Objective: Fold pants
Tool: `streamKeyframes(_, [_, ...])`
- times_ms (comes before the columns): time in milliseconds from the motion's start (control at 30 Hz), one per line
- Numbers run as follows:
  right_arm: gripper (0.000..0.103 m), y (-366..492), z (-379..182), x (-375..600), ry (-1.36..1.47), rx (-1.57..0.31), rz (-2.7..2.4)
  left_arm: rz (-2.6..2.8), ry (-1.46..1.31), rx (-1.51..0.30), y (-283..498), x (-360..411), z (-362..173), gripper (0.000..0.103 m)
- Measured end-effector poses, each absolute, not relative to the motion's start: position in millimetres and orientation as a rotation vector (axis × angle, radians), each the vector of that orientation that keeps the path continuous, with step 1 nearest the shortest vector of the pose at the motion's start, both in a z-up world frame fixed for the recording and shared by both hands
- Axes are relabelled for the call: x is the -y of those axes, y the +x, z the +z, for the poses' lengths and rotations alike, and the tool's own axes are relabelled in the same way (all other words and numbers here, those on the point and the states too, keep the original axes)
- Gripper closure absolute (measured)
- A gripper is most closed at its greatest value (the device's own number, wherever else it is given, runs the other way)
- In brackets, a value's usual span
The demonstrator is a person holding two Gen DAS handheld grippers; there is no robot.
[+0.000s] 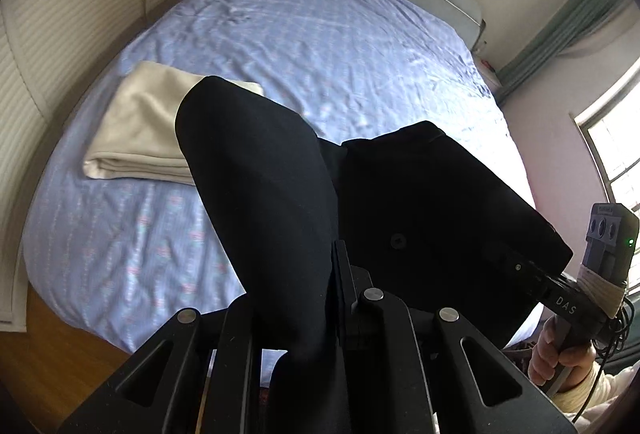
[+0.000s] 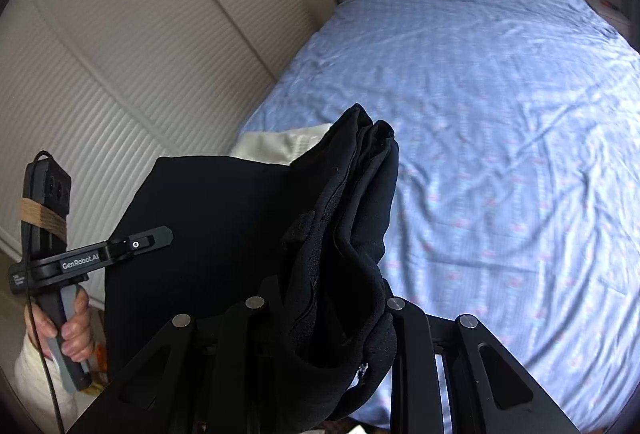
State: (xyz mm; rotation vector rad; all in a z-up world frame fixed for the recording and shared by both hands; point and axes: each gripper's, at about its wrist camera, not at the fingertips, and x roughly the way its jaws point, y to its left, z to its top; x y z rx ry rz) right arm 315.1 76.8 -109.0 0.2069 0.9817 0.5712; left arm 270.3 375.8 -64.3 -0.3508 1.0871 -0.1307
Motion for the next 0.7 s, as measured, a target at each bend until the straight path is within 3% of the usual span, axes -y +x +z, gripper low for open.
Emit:
streamKeyframes(267, [0.078, 327.0, -115.6, -176.2, 0.218, -0.991, 0.487, -0.221, -0.325, -1.116, 307.4, -483.4, -80.6, 0.089])
streamKeyframes(700, [0.078, 389.6, -122.9, -321.6, 0.294, -0.925, 0.37, -0.38, -0.15, -1.059, 432.6, -619.4, -92.2, 0.089])
